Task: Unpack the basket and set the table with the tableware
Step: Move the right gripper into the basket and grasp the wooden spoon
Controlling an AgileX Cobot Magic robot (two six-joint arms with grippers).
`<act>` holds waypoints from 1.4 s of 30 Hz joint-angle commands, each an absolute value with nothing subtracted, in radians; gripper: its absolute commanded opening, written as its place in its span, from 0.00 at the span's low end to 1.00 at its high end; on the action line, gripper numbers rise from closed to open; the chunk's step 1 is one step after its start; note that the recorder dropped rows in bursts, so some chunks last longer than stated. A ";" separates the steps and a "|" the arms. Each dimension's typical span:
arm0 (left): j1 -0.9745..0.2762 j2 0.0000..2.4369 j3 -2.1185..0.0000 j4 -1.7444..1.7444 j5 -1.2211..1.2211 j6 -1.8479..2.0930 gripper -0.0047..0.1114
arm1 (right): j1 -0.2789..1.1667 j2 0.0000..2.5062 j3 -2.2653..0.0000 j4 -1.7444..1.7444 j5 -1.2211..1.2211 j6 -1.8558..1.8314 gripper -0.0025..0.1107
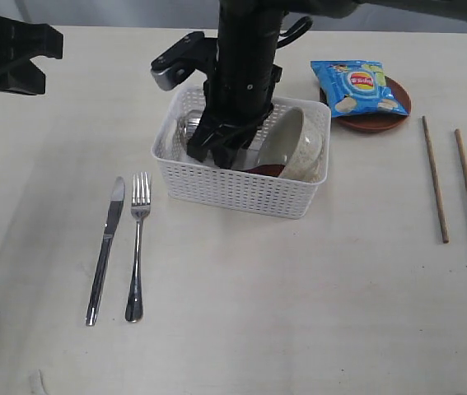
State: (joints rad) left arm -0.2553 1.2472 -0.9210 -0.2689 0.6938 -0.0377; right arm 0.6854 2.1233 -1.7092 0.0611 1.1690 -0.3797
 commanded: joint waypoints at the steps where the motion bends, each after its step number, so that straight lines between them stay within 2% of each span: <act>1: -0.253 1.246 -0.914 -0.275 0.698 -0.037 0.04 | 0.700 2.144 -1.707 0.033 1.160 -0.388 0.42; 3: -0.253 1.246 -0.914 -0.275 0.698 -0.037 0.04 | 0.700 2.150 -1.707 0.033 1.160 -0.388 0.43; 7: -0.253 1.246 -0.914 -0.277 0.699 -0.037 0.04 | 0.700 2.167 -1.707 0.033 1.160 -0.388 0.52; 22: -0.253 1.246 -0.914 -0.277 0.699 -0.037 0.04 | 0.700 2.246 -1.707 0.033 1.133 -0.404 0.52; 25: -0.253 1.246 -0.914 -0.277 0.696 -0.037 0.04 | 0.700 2.254 -1.707 0.025 1.115 -0.404 0.43; 30: -0.253 1.246 -0.914 -0.277 0.695 -0.037 0.04 | 0.700 2.254 -1.707 -0.020 1.104 -0.409 0.06; 31: -0.253 1.246 -0.914 -0.277 0.695 -0.037 0.04 | 0.700 2.254 -1.707 -0.028 1.104 -0.409 0.02; 42: -0.253 1.246 -0.914 -0.277 0.692 -0.037 0.04 | 0.700 2.180 -1.709 -0.047 1.082 -0.416 0.02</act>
